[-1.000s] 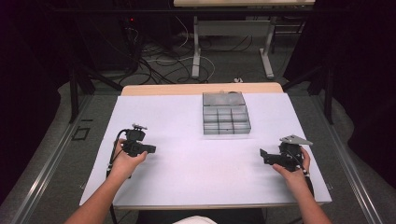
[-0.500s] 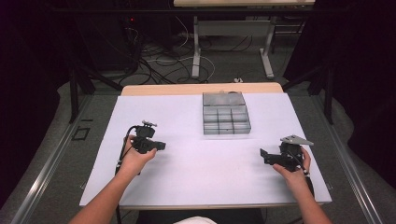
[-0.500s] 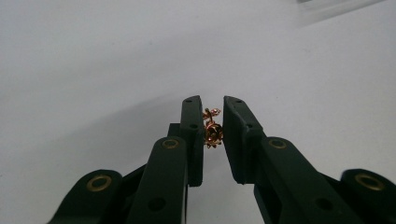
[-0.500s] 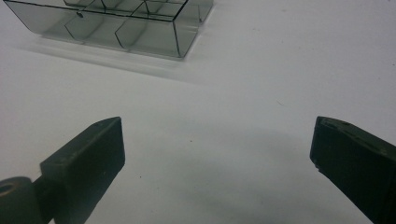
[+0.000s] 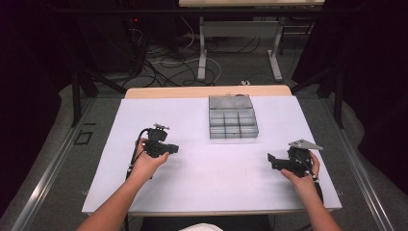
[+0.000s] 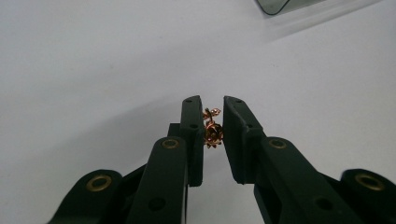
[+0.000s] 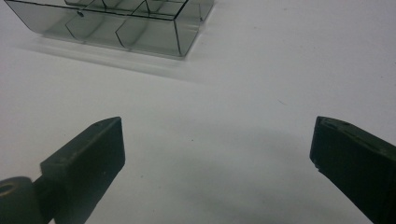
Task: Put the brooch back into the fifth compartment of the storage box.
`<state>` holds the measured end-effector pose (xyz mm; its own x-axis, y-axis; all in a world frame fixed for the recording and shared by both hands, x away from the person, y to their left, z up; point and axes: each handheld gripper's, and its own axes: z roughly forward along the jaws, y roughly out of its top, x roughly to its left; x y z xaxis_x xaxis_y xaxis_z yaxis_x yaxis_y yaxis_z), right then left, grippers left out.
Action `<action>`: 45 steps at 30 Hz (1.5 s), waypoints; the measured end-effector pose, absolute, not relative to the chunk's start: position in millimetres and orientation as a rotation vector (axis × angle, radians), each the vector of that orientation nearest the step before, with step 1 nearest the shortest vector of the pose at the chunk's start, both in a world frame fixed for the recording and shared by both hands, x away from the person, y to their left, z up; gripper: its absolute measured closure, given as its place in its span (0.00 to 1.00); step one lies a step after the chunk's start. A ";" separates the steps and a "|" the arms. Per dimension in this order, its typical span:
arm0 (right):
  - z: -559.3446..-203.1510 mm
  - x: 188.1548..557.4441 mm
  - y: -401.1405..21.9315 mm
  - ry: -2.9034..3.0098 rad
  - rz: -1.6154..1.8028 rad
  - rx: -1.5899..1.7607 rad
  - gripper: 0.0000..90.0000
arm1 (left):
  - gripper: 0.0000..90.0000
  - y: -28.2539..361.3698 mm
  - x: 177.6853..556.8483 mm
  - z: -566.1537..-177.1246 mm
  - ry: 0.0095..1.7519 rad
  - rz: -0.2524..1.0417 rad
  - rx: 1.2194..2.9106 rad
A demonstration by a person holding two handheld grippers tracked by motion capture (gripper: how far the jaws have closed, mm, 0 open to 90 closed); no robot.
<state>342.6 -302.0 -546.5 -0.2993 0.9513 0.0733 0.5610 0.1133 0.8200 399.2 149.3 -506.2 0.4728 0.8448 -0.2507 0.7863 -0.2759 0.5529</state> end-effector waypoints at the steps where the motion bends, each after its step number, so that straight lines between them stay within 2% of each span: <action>1: -546.6 342.5 -302.1 1.918 1.071 1.466 0.03 | 0.88 148.4 399.8 -506.0 1.332 0.117 2.106; 45: -545.4 340.8 -302.7 1.913 1.080 1.463 0.03 | 0.88 73.4 419.1 -496.8 1.111 0.142 2.074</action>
<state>340.8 -302.7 -545.4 -0.2997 0.9509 0.0770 0.5569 0.1088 0.8234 419.1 73.4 -496.8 0.6142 0.7509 -0.2427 0.6661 -0.3284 0.6697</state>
